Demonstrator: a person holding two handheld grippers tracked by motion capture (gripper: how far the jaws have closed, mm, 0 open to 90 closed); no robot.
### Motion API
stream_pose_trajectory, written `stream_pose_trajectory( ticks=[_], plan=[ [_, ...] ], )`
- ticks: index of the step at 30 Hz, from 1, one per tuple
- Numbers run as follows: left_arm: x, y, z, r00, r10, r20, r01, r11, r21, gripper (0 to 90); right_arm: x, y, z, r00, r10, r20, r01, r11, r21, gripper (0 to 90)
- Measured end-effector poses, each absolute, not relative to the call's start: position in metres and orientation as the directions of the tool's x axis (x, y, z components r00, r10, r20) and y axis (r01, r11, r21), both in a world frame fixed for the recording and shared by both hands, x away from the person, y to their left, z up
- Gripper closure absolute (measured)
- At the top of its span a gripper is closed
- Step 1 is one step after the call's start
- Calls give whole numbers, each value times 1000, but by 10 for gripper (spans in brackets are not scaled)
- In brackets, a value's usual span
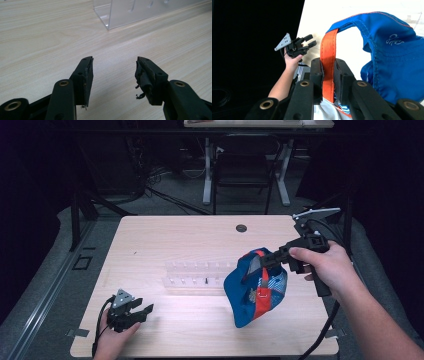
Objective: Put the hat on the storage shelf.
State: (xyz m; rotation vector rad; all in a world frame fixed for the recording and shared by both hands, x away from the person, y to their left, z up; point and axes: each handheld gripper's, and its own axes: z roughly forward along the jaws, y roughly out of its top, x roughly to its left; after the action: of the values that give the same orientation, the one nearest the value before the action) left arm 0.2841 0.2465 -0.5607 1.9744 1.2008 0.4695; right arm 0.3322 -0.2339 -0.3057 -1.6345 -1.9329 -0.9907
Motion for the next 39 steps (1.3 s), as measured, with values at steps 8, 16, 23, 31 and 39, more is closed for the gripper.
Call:
stream_pose_trajectory(
  ticks=[8,16,23,31,39],
  plan=[
    [284,246,-561,491,868,-73,587,-268,764,482,337,-227,-298,-228,667,709,964,53,260,784],
    [284,246,-561,493,867,-78,591,-267,761,482,343,-220,-289,-240,664,708,962,63,267,784],
    [284,246,-560,493,866,-79,591,-267,761,482,349,-211,-278,-252,660,708,956,58,287,784],
    [285,246,-560,496,865,-77,590,-270,761,482,356,-200,-273,-261,650,714,954,61,293,784],
    [284,246,-560,494,865,-81,590,-266,762,482,362,-194,-269,-263,638,724,954,59,295,784]
  ],
)
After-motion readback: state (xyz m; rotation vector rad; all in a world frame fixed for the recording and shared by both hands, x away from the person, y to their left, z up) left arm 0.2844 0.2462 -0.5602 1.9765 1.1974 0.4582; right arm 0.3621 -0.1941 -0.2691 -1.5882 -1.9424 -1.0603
